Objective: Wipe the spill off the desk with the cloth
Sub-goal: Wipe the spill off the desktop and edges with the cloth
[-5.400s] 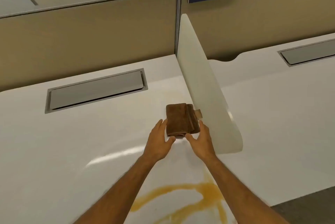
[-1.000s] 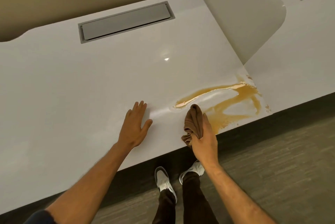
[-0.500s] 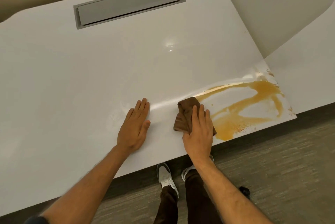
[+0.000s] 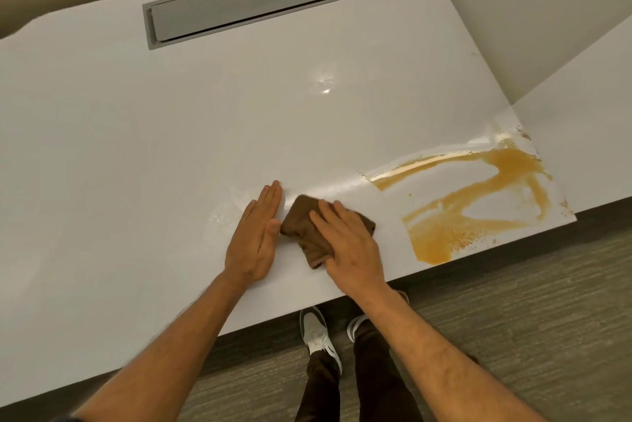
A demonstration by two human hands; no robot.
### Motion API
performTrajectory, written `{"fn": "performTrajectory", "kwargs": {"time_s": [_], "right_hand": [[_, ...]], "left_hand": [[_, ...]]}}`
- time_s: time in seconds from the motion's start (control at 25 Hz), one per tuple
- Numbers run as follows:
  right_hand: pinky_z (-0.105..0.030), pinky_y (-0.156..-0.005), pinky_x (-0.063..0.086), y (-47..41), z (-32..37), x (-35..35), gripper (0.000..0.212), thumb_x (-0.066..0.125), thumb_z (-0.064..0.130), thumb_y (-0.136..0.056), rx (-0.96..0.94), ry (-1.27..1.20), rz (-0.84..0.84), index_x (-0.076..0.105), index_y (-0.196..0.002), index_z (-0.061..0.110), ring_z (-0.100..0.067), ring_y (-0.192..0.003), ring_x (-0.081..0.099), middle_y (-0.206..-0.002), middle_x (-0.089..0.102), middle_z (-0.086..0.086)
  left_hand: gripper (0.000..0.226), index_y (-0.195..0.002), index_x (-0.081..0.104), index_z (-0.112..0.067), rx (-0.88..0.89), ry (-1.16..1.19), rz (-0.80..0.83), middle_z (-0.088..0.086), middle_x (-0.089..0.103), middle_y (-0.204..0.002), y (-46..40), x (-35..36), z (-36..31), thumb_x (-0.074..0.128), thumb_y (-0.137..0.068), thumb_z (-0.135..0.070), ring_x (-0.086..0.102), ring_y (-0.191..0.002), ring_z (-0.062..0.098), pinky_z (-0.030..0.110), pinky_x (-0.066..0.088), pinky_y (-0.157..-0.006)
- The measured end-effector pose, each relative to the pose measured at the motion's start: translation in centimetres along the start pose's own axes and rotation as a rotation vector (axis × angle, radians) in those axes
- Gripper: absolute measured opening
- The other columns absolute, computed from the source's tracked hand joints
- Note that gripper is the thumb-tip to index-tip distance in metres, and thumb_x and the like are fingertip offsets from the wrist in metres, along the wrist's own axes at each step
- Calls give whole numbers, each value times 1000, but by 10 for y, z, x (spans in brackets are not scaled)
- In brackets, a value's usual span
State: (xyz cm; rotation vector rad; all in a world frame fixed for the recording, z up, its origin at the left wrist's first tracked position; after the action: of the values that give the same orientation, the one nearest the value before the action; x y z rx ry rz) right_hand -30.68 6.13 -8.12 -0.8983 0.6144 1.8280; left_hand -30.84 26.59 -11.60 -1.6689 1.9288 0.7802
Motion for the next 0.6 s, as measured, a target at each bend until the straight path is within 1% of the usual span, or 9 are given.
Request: {"fn": "performTrajectory", "kwargs": {"time_s": [0.08,0.12,0.2,0.24,0.32,0.36,0.44,0.52,0.6], "right_hand": [[-35,-114,42,12,-4,-15,84,61,-11,-81,186,-332,49,44,-146,39,-7,-140,42,-150,47,13],[-31,-106,50,16,-9,-24,90,56,-14,-80,321,-515,33,44,-141,51,3,-130,51,-143,51,19],[-21,-86,59,17,-21,-45,96,52,-19,-79,493,-706,-109,50,-129,64,8,-110,62,-132,57,23],[-21,-85,59,14,-30,-56,92,53,-18,-80,528,-719,-221,53,-130,60,6,-107,64,-129,61,19],[-34,-96,58,-7,-50,-74,75,56,-8,-87,538,-610,-377,51,-142,42,-5,-113,65,-132,64,8],[-41,-104,53,-19,-59,-76,69,58,-1,-92,513,-520,-365,44,-149,35,-12,-123,60,-140,59,3],[-52,-119,33,-42,-68,-65,71,57,13,-99,449,-201,-174,21,-160,25,-30,-148,33,-162,33,-7],[-55,-124,16,-58,-70,-44,76,57,22,-100,337,111,-68,12,-161,15,-41,-154,8,-169,11,-14],[-54,-123,16,-71,-67,-33,76,60,22,-96,246,153,-60,19,-159,12,-45,-153,11,-167,13,-18]], "left_hand": [[81,-164,16,-15,-8,-4,11,-1,16,-174,1,-2,-4,2,-104,-67,7,-160,1,23,1,-130],[79,-164,14,-17,-7,-16,19,-2,14,-174,1,-2,-5,2,-104,-66,7,-161,3,23,1,-130],[73,-164,12,-19,0,-53,26,-3,12,-174,1,-1,-5,5,-106,-62,6,-162,6,23,0,-130],[70,-165,13,-17,7,-73,28,-2,12,-175,1,0,-5,8,-107,-58,5,-162,8,24,-1,-130],[67,-165,16,-15,17,-107,33,0,13,-175,0,1,-5,13,-108,-48,5,-163,11,26,-1,-131],[66,-165,18,-15,18,-123,45,-1,12,-175,-1,1,-4,13,-107,-46,5,-163,12,28,-1,-131],[66,-166,22,-17,20,-150,59,-2,11,-175,-2,2,-3,12,-107,-45,4,-163,12,32,0,-132],[65,-166,21,-18,23,-163,58,-3,10,-176,-2,3,-2,11,-108,-46,3,-163,11,34,1,-132],[67,-166,17,-18,21,-142,51,-4,9,-175,-2,3,0,8,-109,-52,3,-163,9,34,1,-132]]}}
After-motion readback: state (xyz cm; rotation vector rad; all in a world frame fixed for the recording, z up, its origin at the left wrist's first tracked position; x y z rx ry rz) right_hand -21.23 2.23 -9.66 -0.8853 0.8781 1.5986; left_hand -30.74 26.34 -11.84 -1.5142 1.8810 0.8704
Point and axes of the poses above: each hand's wrist, its own y-axis away from the middle knuckle, its own x-axis out of the palm, z = x × y, the point moved 2 cm from there along -y, towards the middle knuckle
